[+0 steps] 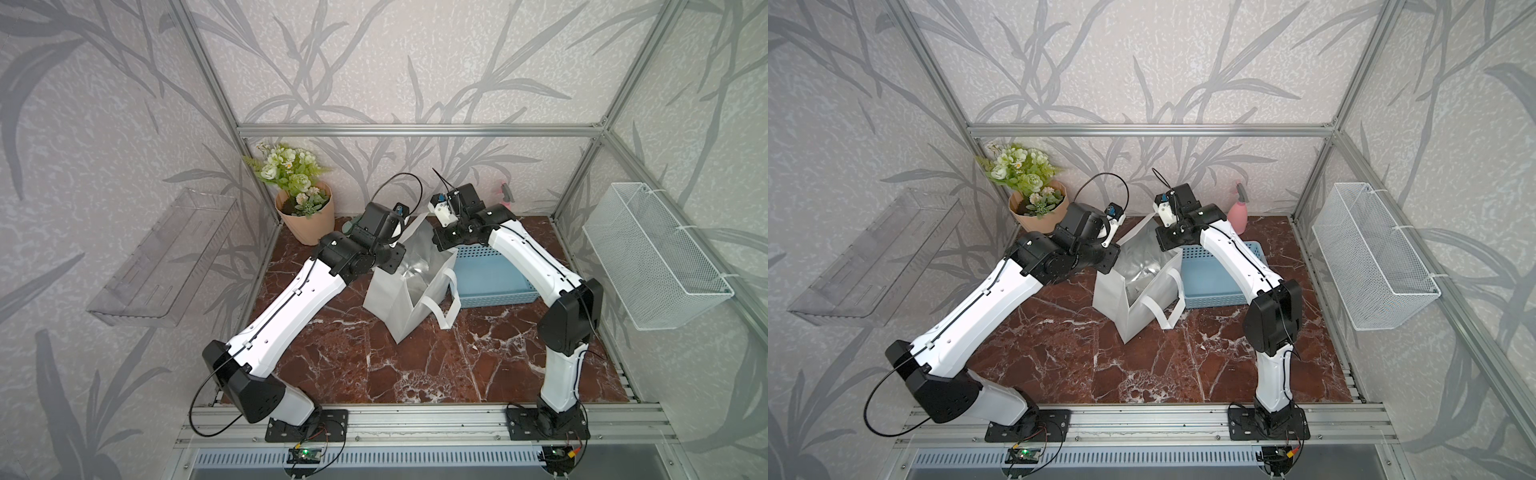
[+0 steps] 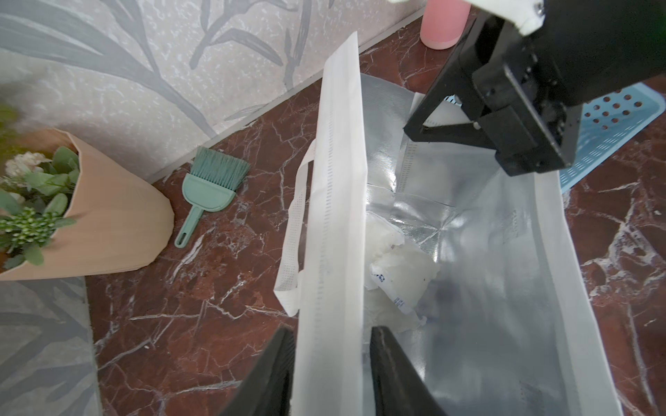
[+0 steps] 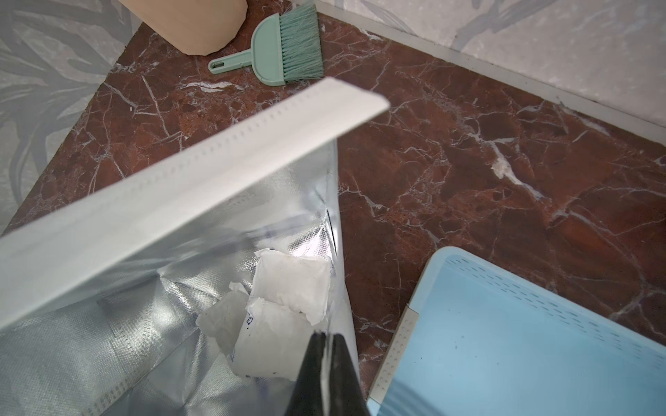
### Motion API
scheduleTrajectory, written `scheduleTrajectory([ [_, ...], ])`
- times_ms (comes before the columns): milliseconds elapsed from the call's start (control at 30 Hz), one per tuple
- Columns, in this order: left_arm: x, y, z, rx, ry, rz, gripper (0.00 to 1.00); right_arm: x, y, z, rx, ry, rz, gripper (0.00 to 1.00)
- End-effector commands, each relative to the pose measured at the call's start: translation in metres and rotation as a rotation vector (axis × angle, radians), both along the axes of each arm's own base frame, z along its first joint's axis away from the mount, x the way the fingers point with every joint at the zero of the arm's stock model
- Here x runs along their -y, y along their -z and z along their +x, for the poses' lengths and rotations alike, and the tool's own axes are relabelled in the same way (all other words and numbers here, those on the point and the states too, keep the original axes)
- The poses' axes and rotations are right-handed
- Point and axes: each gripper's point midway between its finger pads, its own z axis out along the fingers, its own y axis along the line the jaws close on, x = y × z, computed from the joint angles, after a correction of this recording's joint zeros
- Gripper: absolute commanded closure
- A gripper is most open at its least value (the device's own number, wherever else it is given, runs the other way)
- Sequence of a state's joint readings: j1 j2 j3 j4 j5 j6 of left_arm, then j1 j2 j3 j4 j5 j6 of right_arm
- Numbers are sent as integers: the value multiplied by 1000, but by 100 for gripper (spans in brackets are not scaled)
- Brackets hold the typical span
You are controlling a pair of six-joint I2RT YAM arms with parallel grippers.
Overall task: Place the ice pack in the delivery bag
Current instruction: Tear off the adhesive seal from the delivery bag.
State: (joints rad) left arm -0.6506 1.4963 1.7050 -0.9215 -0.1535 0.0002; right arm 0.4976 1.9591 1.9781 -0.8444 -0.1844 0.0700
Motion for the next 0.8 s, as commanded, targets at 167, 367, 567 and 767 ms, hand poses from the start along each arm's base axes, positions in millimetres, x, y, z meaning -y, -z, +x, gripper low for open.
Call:
scheduleTrajectory([
  [167,-3,-14,6,37,-24,15,75,-7,6,1,-10,-13,-10,96],
  [367,-6,-9,5,29,-27,33,76,-10,7,1,-12,-18,-10,96],
  [567,-9,-5,5,25,-39,47,76,-10,7,0,-13,-18,-10,96],
  [767,-12,1,7,22,-53,69,75,-11,6,0,-13,-19,-10,96],
])
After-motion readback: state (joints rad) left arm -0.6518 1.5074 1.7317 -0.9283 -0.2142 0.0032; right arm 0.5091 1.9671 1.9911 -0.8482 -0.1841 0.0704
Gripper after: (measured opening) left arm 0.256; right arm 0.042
